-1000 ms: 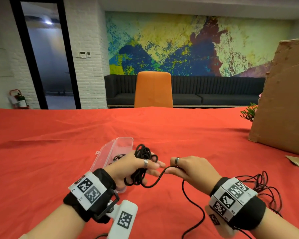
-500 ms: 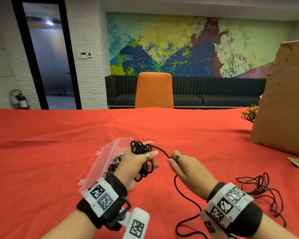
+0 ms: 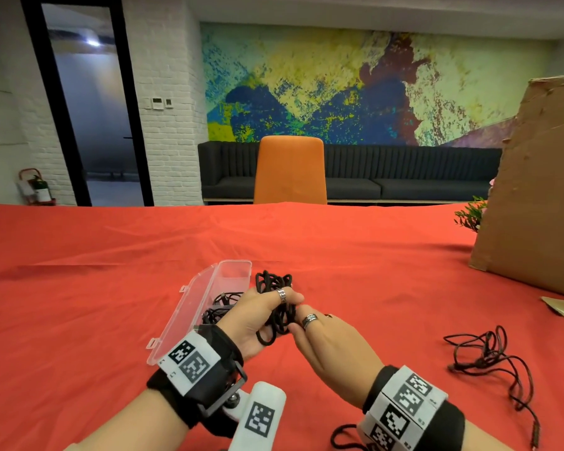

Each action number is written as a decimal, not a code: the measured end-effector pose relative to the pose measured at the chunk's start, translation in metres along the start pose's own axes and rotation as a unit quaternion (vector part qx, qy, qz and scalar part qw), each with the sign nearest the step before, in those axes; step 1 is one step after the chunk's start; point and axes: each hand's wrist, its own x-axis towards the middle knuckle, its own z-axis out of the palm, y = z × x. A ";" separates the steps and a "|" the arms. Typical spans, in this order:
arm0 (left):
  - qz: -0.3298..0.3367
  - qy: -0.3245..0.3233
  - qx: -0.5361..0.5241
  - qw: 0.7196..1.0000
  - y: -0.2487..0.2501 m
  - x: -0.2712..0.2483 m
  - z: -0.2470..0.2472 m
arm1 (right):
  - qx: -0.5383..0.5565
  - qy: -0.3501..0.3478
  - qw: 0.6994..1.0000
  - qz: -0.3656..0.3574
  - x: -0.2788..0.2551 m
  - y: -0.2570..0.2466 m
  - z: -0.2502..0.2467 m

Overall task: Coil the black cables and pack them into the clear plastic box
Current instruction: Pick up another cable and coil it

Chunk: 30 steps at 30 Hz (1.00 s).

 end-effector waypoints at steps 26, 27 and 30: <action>0.022 -0.141 0.116 0.983 0.005 -0.012 -0.011 | 0.062 -0.034 0.981 0.178 0.002 0.048 -0.027; 0.045 -0.114 0.092 0.988 0.004 -0.011 -0.009 | 0.033 -0.023 0.982 0.185 0.002 0.048 -0.027; 0.104 -0.037 -0.015 0.994 0.003 -0.002 -0.008 | 0.004 -0.014 0.981 0.193 0.001 0.044 -0.030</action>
